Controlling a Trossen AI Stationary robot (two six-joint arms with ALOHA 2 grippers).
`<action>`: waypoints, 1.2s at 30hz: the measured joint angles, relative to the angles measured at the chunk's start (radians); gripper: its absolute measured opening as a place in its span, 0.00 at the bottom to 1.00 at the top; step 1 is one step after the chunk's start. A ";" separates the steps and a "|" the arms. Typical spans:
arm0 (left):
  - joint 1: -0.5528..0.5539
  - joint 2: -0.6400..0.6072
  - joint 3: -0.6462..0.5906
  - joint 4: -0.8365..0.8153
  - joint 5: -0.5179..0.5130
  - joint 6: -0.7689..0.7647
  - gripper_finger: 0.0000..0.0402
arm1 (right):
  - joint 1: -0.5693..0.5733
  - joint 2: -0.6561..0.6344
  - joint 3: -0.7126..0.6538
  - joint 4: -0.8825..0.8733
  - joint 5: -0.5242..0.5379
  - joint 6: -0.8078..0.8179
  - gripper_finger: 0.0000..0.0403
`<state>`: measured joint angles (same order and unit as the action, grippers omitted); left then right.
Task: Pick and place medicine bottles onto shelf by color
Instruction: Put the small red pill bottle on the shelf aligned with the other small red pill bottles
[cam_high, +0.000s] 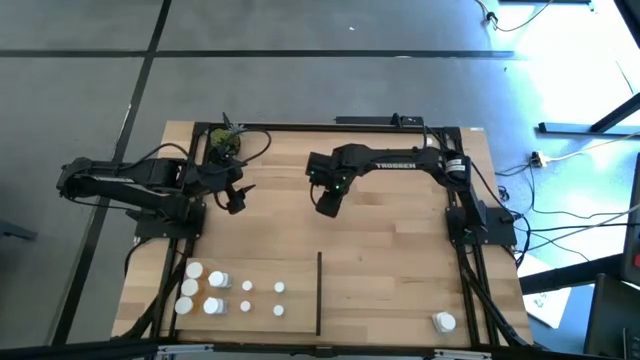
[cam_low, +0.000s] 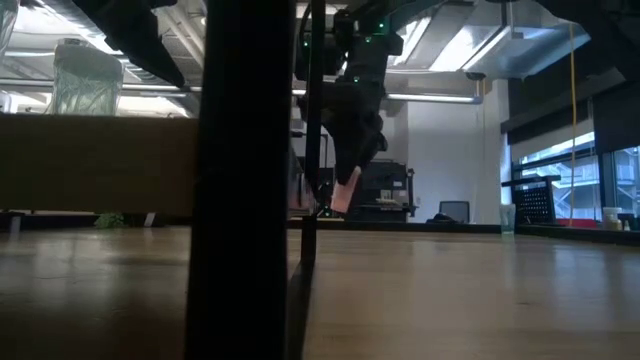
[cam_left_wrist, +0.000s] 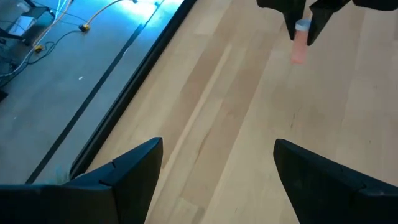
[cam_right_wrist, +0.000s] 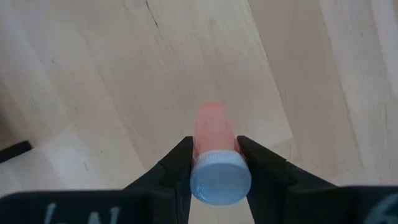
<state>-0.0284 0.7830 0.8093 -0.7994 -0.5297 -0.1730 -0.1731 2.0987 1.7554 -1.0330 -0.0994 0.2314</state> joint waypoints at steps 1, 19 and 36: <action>0.000 0.000 0.000 0.000 0.000 0.000 0.75 | 0.000 0.000 0.000 0.002 0.000 0.000 0.29; 0.000 0.000 0.000 -0.001 0.000 0.000 0.75 | 0.000 0.002 -0.060 0.086 0.001 0.073 0.30; 0.000 0.000 0.000 -0.001 0.000 0.001 0.75 | -0.001 0.002 -0.121 0.058 0.001 0.237 0.30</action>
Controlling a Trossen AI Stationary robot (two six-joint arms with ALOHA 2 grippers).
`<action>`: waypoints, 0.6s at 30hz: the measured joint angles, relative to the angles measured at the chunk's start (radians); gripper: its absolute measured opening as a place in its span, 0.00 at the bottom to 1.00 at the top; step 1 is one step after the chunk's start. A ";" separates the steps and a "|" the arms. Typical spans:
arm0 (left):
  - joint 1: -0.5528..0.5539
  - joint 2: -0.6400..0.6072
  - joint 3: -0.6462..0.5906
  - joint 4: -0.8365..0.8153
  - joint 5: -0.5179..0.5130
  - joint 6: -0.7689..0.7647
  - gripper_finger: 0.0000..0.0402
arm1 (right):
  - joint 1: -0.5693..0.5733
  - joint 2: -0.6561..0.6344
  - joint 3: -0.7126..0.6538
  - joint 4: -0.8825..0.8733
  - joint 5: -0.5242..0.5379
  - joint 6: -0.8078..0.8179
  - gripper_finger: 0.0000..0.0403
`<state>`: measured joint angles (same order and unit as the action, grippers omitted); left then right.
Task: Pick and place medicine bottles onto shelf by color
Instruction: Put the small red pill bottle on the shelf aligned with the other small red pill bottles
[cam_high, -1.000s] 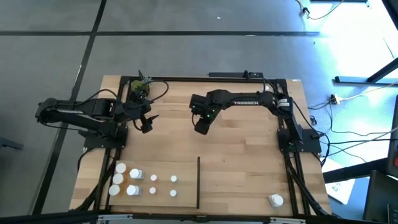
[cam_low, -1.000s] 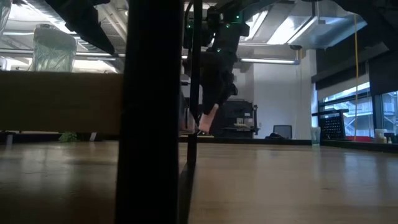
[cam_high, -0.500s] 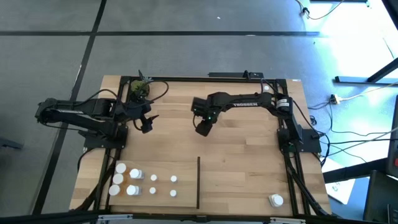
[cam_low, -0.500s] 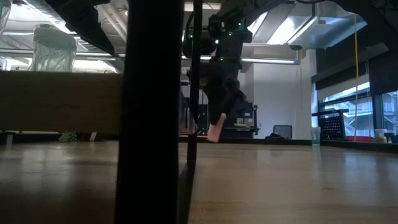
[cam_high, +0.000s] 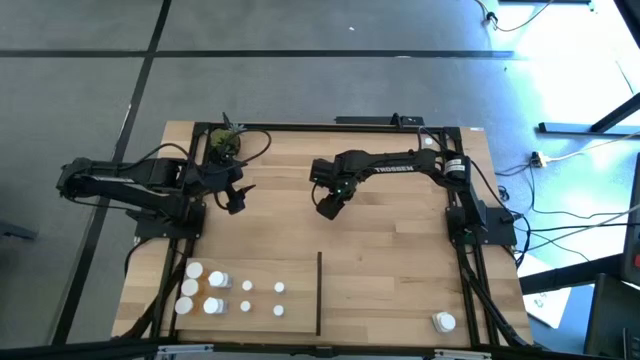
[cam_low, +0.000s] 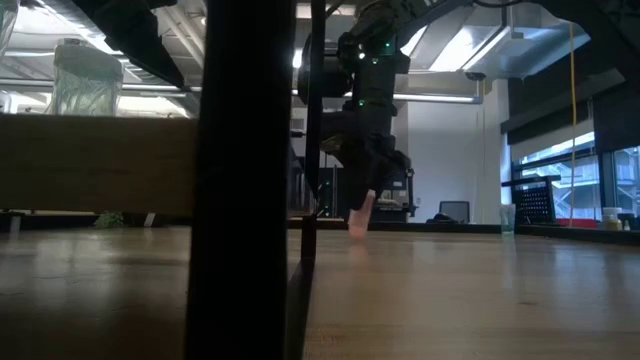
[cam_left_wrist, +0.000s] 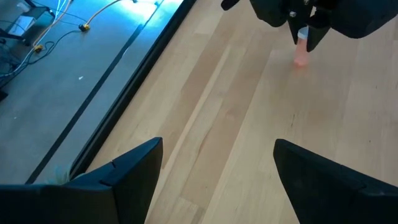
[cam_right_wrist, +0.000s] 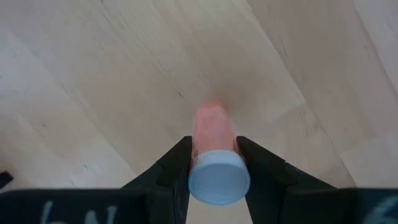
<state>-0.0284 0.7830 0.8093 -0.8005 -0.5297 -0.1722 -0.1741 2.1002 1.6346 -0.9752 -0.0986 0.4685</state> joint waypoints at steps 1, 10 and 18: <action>0.000 0.000 0.000 0.000 0.000 0.000 0.75 | 0.000 0.000 0.001 0.000 0.000 0.004 0.30; 0.000 0.000 0.000 0.000 0.000 0.000 0.75 | 0.000 0.000 0.001 -0.040 0.000 0.052 0.30; 0.000 0.000 0.000 0.000 0.000 0.000 0.75 | 0.000 0.000 0.002 -0.038 0.000 0.074 0.30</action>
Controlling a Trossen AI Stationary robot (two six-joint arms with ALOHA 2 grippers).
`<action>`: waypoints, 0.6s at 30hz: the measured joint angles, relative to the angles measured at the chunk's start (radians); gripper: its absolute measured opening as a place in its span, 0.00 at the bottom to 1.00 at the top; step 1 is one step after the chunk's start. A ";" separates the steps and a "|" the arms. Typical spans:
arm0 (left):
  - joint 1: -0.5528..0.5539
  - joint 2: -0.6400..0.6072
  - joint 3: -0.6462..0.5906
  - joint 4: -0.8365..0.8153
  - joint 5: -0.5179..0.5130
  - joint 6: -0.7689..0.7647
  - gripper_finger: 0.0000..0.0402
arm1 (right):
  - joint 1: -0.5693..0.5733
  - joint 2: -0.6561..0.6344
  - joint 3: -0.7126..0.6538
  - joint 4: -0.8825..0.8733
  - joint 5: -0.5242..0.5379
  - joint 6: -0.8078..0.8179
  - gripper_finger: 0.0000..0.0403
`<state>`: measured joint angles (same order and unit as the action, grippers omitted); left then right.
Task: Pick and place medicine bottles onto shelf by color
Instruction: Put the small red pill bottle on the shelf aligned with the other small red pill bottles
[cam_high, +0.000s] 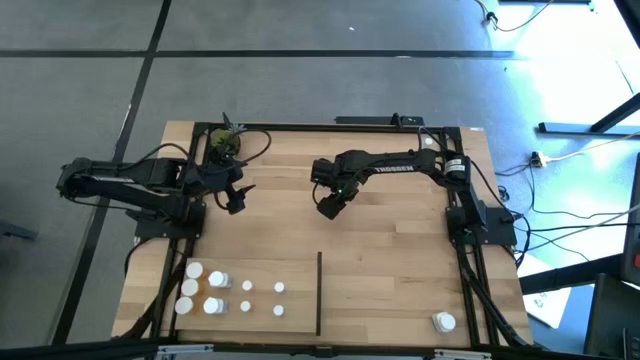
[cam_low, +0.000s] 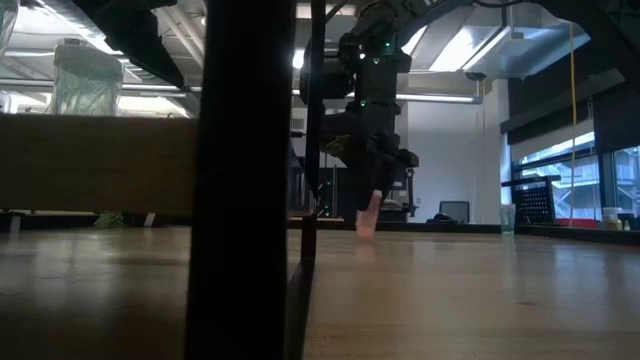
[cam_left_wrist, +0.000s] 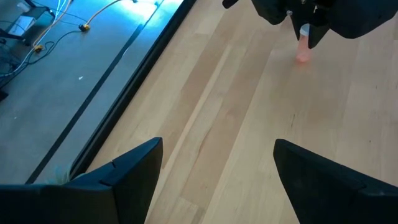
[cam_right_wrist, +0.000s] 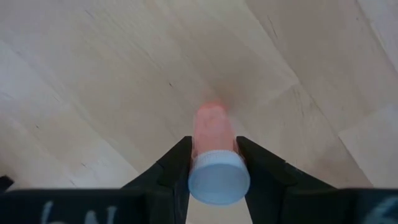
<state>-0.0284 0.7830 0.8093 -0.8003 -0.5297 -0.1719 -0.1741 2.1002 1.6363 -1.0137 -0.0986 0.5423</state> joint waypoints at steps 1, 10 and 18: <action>0.000 0.000 0.000 0.000 0.000 0.000 0.75 | 0.000 0.000 0.000 0.000 0.000 0.000 0.30; 0.000 0.000 0.000 0.000 0.000 0.000 0.75 | 0.000 0.000 0.000 0.009 0.000 0.005 0.30; 0.000 0.000 0.000 0.000 0.000 0.000 0.75 | 0.000 0.000 0.001 0.045 0.000 -0.001 0.34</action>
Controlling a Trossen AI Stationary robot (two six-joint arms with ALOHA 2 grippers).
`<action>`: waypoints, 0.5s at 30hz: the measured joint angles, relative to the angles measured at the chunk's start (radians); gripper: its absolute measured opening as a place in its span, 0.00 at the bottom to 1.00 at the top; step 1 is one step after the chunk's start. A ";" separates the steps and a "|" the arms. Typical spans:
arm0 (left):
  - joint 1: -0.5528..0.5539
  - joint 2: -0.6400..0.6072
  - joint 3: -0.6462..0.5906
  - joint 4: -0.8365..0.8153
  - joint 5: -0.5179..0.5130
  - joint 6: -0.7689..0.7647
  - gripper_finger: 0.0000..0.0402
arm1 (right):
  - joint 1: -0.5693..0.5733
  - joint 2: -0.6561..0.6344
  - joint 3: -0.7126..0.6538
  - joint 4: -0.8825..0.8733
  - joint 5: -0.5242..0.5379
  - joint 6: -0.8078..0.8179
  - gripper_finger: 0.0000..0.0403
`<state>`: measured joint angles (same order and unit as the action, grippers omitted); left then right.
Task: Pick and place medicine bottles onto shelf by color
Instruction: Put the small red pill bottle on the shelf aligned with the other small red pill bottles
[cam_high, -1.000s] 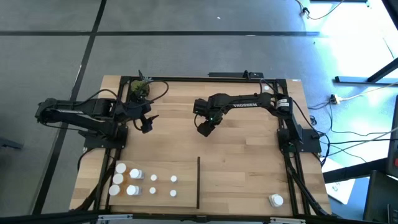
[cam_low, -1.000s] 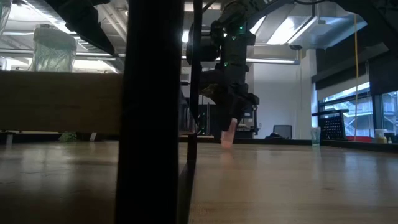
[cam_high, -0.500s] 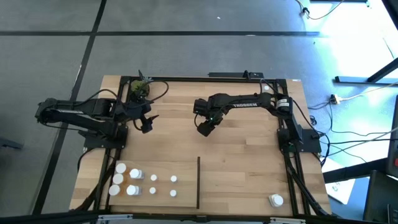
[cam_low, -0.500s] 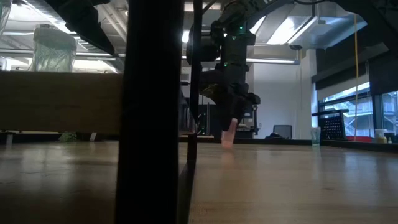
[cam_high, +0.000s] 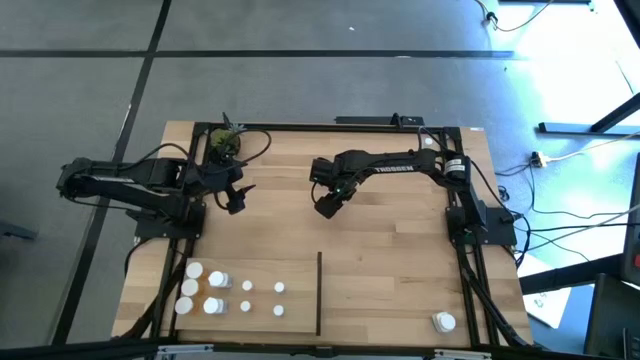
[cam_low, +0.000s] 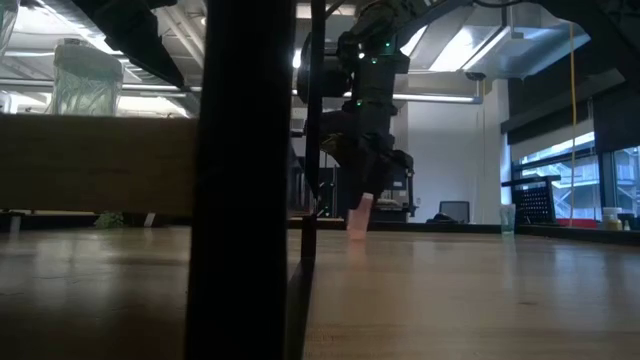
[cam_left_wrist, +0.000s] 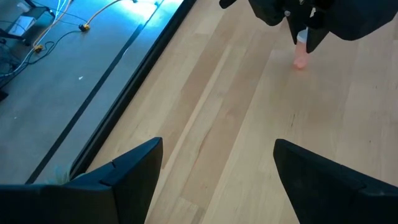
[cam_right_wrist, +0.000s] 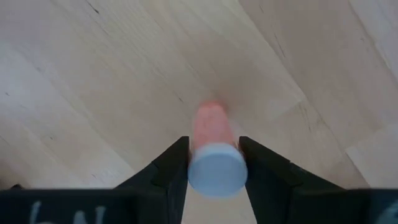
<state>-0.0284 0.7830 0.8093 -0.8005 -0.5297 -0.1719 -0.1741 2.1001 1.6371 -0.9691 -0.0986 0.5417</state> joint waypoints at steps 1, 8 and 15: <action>0.000 0.000 0.000 0.000 0.000 0.000 0.75 | 0.000 0.000 0.000 0.000 0.000 -0.001 0.36; 0.000 0.000 0.000 0.000 0.000 0.000 0.75 | -0.002 0.000 0.000 0.000 0.000 -0.011 0.43; 0.000 0.000 0.000 0.000 0.000 0.000 0.75 | -0.013 -0.001 0.053 -0.023 -0.027 -0.029 0.43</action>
<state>-0.0281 0.7830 0.8093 -0.8005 -0.5300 -0.1719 -0.1871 2.0995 1.6897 -0.9923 -0.1260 0.5130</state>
